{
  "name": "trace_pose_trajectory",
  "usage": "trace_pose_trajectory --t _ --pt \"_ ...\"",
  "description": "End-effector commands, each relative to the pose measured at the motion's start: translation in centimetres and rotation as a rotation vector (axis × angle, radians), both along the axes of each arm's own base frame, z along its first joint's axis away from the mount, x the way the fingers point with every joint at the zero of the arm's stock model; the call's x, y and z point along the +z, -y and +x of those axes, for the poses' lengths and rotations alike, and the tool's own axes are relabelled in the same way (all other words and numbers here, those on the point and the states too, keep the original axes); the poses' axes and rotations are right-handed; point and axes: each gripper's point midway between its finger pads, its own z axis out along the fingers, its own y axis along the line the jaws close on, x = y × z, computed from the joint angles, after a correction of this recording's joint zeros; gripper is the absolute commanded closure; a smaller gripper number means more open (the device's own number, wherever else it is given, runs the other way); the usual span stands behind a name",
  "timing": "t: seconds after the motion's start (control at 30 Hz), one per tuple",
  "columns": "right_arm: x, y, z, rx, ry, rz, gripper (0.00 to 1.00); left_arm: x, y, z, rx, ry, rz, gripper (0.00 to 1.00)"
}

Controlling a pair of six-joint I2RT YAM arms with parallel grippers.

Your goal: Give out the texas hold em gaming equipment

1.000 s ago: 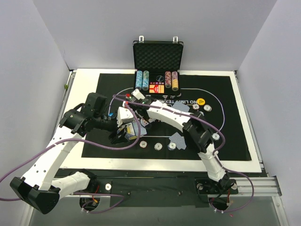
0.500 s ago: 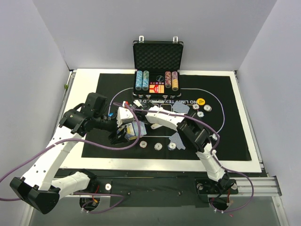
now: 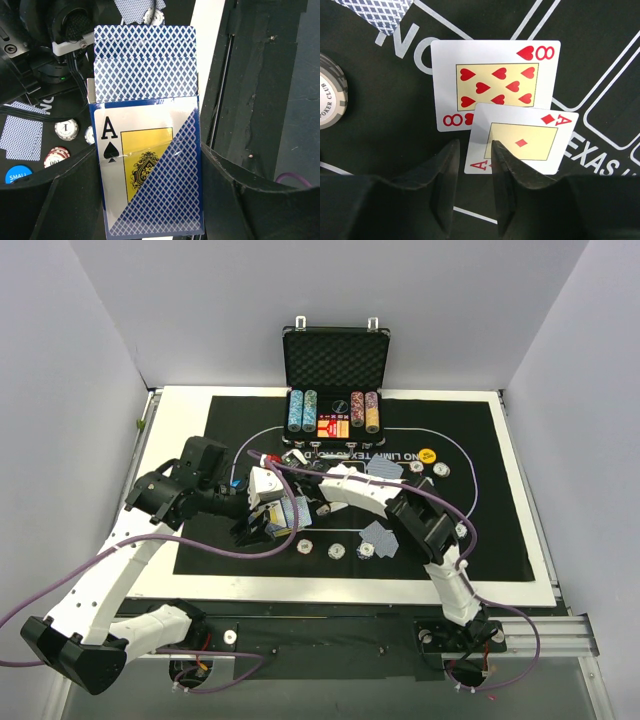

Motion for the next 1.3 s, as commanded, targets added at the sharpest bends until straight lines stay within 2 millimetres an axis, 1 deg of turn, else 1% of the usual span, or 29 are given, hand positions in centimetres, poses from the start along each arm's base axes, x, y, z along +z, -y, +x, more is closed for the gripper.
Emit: trace_pose_trajectory --t 0.0,0.03,0.1,0.13,0.17,0.3,0.4,0.47,0.5,0.53,0.57,0.6,0.63,0.67,0.7,0.73,0.77,0.8,0.83,0.87,0.9,0.93,0.97,1.0,1.03,1.07,1.1,1.17,1.27 --pt "0.7 0.3 -0.9 -0.004 -0.026 0.050 0.69 2.7 0.6 0.4 -0.026 0.082 -0.061 0.94" --pt "0.9 0.5 -0.9 -0.012 -0.023 0.058 0.66 2.7 0.6 0.4 -0.025 0.079 -0.061 0.94" --pt "1.4 0.8 -0.8 -0.023 -0.013 0.076 0.63 2.7 0.6 0.3 -0.025 0.080 -0.061 0.94" --pt "2.0 0.8 -0.6 -0.026 0.002 0.095 0.62 2.6 0.6 0.3 -0.025 0.079 -0.061 0.94" --pt "2.1 1.0 -0.6 -0.036 -0.003 0.110 0.61 2.6 0.6 0.3 -0.026 0.077 -0.061 0.94" --pt "4.4 0.7 0.4 -0.055 0.011 0.202 0.56 2.7 0.6 0.3 -0.024 0.079 -0.064 0.94" --pt "6.0 1.0 1.5 -0.091 0.011 0.267 0.54 2.8 0.6 0.3 -0.025 0.078 -0.065 0.94" --pt "7.8 1.2 2.2 -0.147 0.000 0.344 0.48 2.7 0.6 0.3 -0.024 0.077 -0.063 0.94" --pt "9.6 0.9 2.2 -0.145 0.006 0.396 0.41 2.8 0.6 0.3 -0.025 0.077 -0.064 0.94" --pt "10.5 1.1 2.5 -0.176 0.002 0.436 0.35 2.8 0.7 0.3 -0.026 0.078 -0.066 0.94" --pt "12.4 1.3 2.6 -0.186 0.022 0.478 0.32 2.8 0.7 0.3 -0.026 0.078 -0.066 0.94" --pt "13.4 1.5 2.8 -0.224 0.011 0.529 0.30 2.8 0.7 0.3 -0.027 0.077 -0.067 0.94" --pt "15.4 1.6 2.7 -0.237 0.017 0.586 0.29 2.7 0.7 0.2 -0.027 0.076 -0.066 0.94" --pt "15.9 2.1 2.7 -0.278 -0.008 0.637 0.28 2.8 0.7 0.3 -0.027 0.077 -0.067 0.94" --pt "18.1 2.7 2.8 -0.293 0.009 0.709 0.27 2.7 0.7 0.2 -0.027 0.074 -0.065 0.94" --pt "18.2 2.8 2.0 -0.320 -0.034 0.762 0.27 2.7 0.6 0.2 -0.026 0.074 -0.064 0.94" --pt "20.4 2.9 1.8 -0.303 -0.014 0.842 0.26 2.8 0.6 0.2 -0.026 0.078 -0.066 0.94" --pt "20.4 2.9 1.2 -0.322 -0.045 0.895 0.25 2.7 0.6 0.1 -0.026 0.076 -0.065 0.94" --pt "22.4 3.1 0.3 -0.292 -0.060 0.973 0.23 2.7 0.6 0.2 -0.024 0.079 -0.064 0.94" --pt "22.2 2.8 -0.4 -0.302 -0.097 1.031 0.22 2.6 0.5 0.2 -0.024 0.078 -0.061 0.94" --pt "24.1 2.9 -1.7 -0.260 -0.111 1.100 0.21 2.6 0.5 0.1 -0.023 0.078 -0.062 0.94" --pt "23.8 2.6 -2.4 -0.254 -0.132 1.156 0.19 2.3 0.5 0.1 -0.022 0.073 -0.058 0.94" --pt "25.6 2.3 -4.2 -0.189 -0.148 1.215 0.16 2.3 0.4 0.0 -0.023 0.071 -0.058 0.94" --pt "25.0 2.3 -5.2 -0.183 -0.171 1.241 0.15 2.0 0.4 -0.1 -0.025 0.065 -0.054 0.94" --pt "25.8 2.1 -6.9 -0.136 -0.193 1.265 0.14 2.0 0.4 -0.1 -0.026 0.068 -0.054 0.94" --pt "25.8 2.3 -8.1 -0.112 -0.196 1.262 0.13 2.0 0.3 -0.1 -0.025 0.071 -0.055 0.94" --pt "25.7 1.9 -9.3 -0.075 -0.212 1.249 0.13 2.0 0.4 0.0 -0.025 0.073 -0.055 0.94" --pt "25.6 1.5 -11.2 -0.021 -0.232 1.226 0.13 2.0 0.4 0.0 -0.023 0.077 -0.057 0.94" --pt "25.8 0.6 -13.2 0.035 -0.270 1.211 0.13 1.9 0.5 0.1 -0.020 0.069 -0.058 0.94"
